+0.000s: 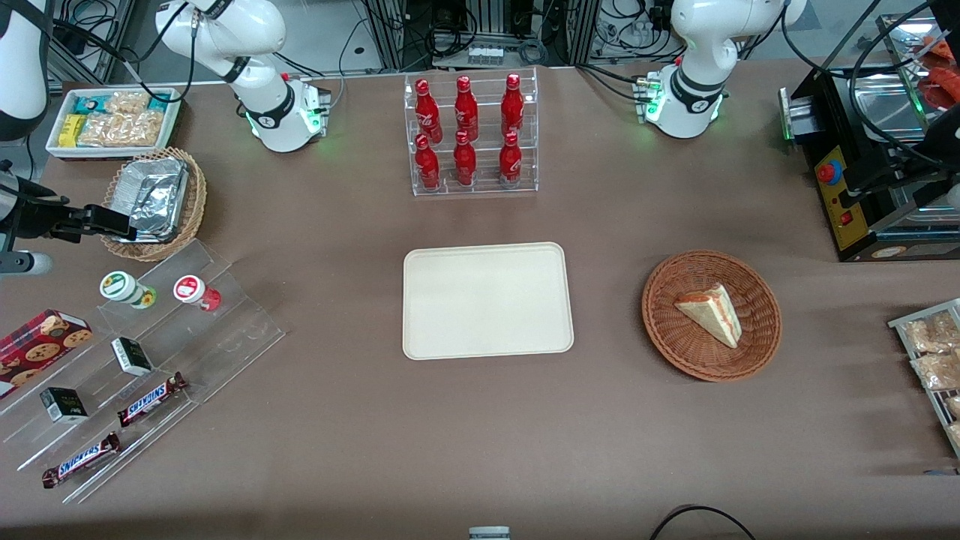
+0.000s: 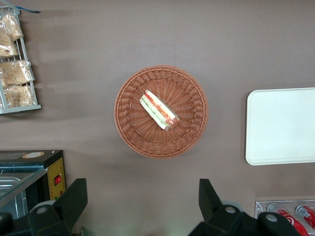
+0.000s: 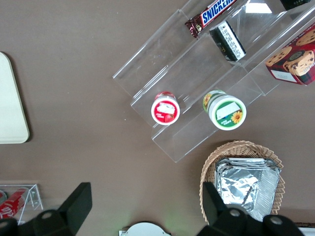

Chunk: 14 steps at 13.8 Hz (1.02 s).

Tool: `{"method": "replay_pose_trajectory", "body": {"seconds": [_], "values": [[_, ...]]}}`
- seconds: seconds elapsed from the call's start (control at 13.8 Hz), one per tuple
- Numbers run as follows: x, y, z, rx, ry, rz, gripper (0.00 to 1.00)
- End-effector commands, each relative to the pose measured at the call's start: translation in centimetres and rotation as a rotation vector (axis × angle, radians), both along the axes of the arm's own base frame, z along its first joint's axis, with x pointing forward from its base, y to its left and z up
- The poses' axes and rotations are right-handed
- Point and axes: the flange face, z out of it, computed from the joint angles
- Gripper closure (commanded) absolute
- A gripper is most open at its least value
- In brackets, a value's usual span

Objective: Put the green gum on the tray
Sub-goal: 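Move the right gripper down over the green-lidded gum container on the rack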

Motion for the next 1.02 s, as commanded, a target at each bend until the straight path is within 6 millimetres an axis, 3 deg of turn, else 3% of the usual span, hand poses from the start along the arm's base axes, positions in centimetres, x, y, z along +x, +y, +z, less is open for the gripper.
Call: {"method": "replay_pose_trajectory", "body": {"seconds": [0.0, 0.36, 0.51, 0.94], "values": [[1.2, 0.3, -0.1, -0.02, -0.019, 0.004, 0.0], [1.1, 0.2, -1.1, -0.022, -0.02, 0.03, 0.0], [1.0, -0.6, -1.8, -0.003, -0.023, 0.146, 0.0], [0.1, -5.8, -8.3, 0.021, -0.074, 0.487, 0.0]]}}
